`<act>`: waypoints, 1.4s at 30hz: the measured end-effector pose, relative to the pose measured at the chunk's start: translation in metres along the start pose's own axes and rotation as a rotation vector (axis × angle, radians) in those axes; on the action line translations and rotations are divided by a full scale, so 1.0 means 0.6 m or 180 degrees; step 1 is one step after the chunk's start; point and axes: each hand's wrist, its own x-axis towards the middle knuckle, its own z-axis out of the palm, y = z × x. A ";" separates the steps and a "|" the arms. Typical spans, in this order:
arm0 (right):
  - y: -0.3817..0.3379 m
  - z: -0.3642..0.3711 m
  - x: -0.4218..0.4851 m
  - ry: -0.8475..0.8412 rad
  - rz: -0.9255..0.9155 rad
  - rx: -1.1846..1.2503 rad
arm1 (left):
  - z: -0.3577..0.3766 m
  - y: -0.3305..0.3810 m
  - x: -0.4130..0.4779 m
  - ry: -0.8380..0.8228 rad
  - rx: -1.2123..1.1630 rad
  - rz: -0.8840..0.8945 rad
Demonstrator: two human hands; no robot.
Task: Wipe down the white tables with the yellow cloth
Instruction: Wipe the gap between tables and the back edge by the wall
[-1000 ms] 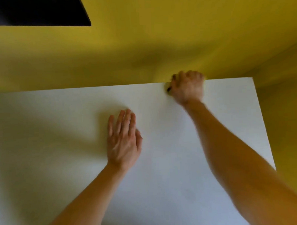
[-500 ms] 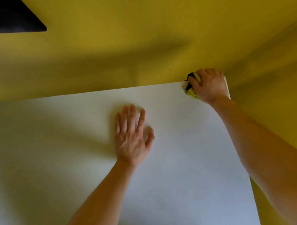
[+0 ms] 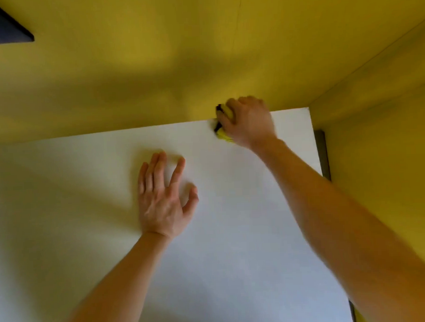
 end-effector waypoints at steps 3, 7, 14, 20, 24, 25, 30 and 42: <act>0.171 -0.054 -0.035 0.0024 0.0636 -0.0188 | -0.002 0.001 0.001 0.0029 -0.0037 0.0021; 0.081 -0.029 -0.031 0.0132 0.0855 -0.0479 | -0.004 0.000 0.000 0.0024 -0.0002 0.0121; -0.172 0.037 0.001 -0.0296 -0.0633 0.0229 | 0.000 0.000 -0.001 -0.0012 0.0151 0.0225; 0.143 -0.020 -0.047 0.0461 0.0723 -0.0005 | -0.026 0.024 0.009 -0.0573 0.0427 0.0030; 0.172 -0.016 -0.067 0.0714 0.1595 0.0252 | -0.066 0.078 0.034 -0.1726 0.0351 -0.0007; 0.163 -0.016 -0.073 0.0752 0.1793 0.0406 | -0.073 0.096 0.041 -0.1946 0.0353 0.0221; 0.146 -0.033 -0.169 0.0445 0.2658 0.0925 | -0.083 0.194 0.070 -0.2418 0.0612 0.0748; 0.152 -0.042 -0.172 0.0260 0.2209 0.0860 | -0.073 0.215 0.070 -0.2402 0.0992 0.0715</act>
